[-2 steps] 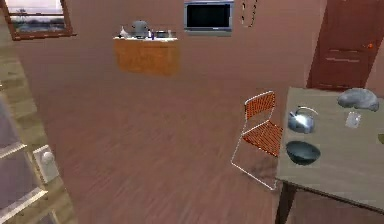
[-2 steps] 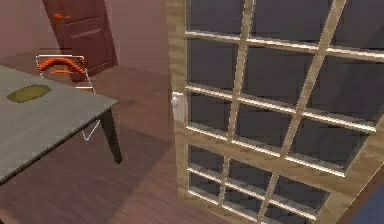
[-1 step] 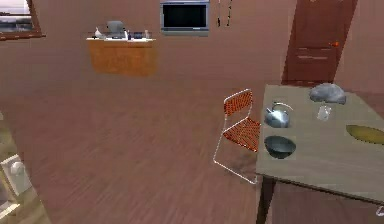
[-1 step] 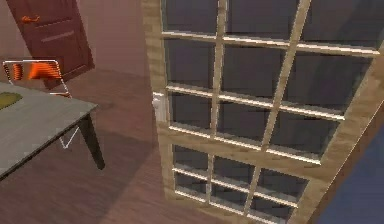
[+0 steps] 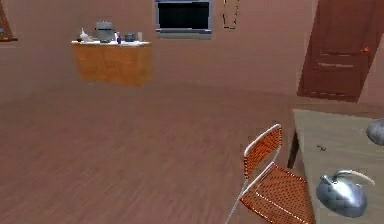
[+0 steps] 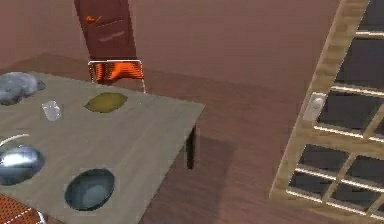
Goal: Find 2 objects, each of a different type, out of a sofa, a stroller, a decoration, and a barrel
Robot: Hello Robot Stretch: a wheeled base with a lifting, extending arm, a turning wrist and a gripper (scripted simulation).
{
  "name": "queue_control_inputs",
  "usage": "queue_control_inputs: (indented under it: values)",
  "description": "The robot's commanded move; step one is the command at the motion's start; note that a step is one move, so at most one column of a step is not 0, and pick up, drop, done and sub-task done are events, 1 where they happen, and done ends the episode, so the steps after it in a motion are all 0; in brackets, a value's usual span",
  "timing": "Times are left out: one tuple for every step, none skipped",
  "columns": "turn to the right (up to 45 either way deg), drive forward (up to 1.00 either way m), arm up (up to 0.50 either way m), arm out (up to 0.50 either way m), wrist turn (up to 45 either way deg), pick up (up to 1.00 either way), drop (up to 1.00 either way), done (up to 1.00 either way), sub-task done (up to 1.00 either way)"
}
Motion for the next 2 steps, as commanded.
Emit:
queue_control_inputs:
  values:
    - [-15.0, 0.0, 0.0, 0.0, 0.0, 0.0, 0.0, 0.0, 0.0]
    - [0.0, 1.0, 0.0, 0.0, 0.0, 0.0, 0.0, 0.0, 0.0]
